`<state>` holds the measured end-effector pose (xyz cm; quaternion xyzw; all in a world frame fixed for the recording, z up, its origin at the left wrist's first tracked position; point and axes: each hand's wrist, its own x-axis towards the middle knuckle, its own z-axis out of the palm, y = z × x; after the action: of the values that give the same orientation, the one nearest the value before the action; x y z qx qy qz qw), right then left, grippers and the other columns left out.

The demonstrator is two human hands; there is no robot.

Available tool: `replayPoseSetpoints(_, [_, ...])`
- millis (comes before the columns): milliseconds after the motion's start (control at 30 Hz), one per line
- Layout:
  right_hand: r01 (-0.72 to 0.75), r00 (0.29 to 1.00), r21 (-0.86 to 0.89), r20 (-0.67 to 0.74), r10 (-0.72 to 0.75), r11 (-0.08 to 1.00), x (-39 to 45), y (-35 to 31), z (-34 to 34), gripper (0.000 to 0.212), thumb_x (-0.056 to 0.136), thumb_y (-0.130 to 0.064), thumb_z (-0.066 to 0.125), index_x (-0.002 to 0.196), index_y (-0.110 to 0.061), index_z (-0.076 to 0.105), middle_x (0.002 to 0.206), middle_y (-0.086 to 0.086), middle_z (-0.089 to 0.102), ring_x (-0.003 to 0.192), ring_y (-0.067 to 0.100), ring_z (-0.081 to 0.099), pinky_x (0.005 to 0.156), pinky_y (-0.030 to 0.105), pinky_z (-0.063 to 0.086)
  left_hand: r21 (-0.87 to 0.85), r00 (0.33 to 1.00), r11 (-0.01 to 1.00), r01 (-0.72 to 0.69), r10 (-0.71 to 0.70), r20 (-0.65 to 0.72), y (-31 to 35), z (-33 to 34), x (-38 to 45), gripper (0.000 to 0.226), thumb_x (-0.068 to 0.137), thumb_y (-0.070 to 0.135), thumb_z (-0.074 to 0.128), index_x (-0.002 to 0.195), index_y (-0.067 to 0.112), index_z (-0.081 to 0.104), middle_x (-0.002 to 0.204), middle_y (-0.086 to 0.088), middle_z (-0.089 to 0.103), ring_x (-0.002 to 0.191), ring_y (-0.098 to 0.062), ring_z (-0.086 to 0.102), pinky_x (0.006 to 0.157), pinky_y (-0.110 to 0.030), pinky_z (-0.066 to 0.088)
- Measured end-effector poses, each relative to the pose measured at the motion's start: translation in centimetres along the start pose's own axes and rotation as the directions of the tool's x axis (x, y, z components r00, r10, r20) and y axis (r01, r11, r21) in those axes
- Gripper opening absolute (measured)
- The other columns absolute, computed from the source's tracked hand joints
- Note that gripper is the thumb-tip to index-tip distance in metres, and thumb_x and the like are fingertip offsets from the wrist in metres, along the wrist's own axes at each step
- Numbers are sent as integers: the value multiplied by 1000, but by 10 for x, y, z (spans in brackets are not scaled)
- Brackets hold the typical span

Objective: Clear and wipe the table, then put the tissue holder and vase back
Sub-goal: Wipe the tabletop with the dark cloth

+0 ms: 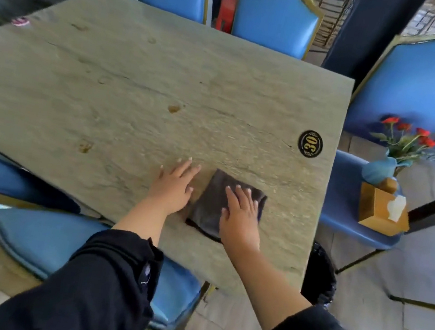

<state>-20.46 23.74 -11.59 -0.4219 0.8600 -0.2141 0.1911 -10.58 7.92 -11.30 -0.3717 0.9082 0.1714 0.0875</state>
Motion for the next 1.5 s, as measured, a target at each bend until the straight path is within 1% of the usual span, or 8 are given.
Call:
replayPoseSetpoints(133, [-218,975,-288,-16,223,933,27,-23,33,65,99,-52,13,152,-25,-14,159,1,-23,144,29,-25,117,50,-13,-16,992,992,125,-125,-16,-52,-10,30,66,100,41,34,154,18,3,161,1,-10,148,-24,-6,120,-45,-2])
replayPoseSetpoints(367, [-214,975,-363,-25,220,907,114,-78,58,59,98,-55,7,149,-37,-17,158,-5,-23,143,37,-25,113,58,-15,42,973,991,-125,130,-193,-148,-14,58,55,96,47,17,150,35,22,160,9,12,148,-21,10,118,-44,9])
replayPoseSetpoints(633, [292,954,-430,198,-227,854,60,-98,84,54,99,-57,13,151,-42,14,160,-6,15,147,35,8,112,55,8,-125,951,976,-180,140,-276,-161,-8,65,64,92,40,14,149,16,30,159,1,16,147,-17,12,117,-33,5])
replayPoseSetpoints(900, [-246,965,-365,-10,261,898,126,-120,79,57,98,-54,4,148,-39,-19,157,-3,-27,142,34,-29,114,57,-14,-273,961,950,-151,76,-266,-160,-17,69,48,102,17,36,149,20,30,159,7,16,148,-14,8,120,-30,8])
replayPoseSetpoints(1133, [177,984,-406,97,-150,897,104,-146,108,56,98,-58,7,151,-43,5,162,-5,0,146,31,-14,115,51,-5,-254,930,943,-213,116,-350,-194,-57,104,48,95,6,44,143,11,41,151,-6,37,139,-22,34,115,-32,26])
replayPoseSetpoints(1233, [-109,994,-364,-23,108,925,134,-143,99,56,97,-59,10,149,-46,-5,160,-9,-14,145,26,-22,117,48,-12,-112,959,983,-144,111,-262,-217,-69,137,55,99,22,42,150,15,25,160,-1,14,148,-23,11,120,-41,8])
replayPoseSetpoints(1333, [-466,885,-279,-166,436,840,188,-157,95,59,96,-57,9,149,-41,-12,159,-4,-22,145,29,-24,116,52,-14,20,983,991,-132,134,-123,-236,-72,157,62,101,42,27,153,21,2,161,5,-10,148,-17,-10,120,-42,-7])
replayPoseSetpoints(1500, [-575,817,-206,-181,547,792,269,-198,106,60,97,-55,9,151,-38,-10,160,-1,-20,144,34,-22,115,56,-12,26,934,956,-293,292,-205,-253,-68,166,57,99,38,17,151,17,21,161,2,10,148,-18,7,121,-41,8])
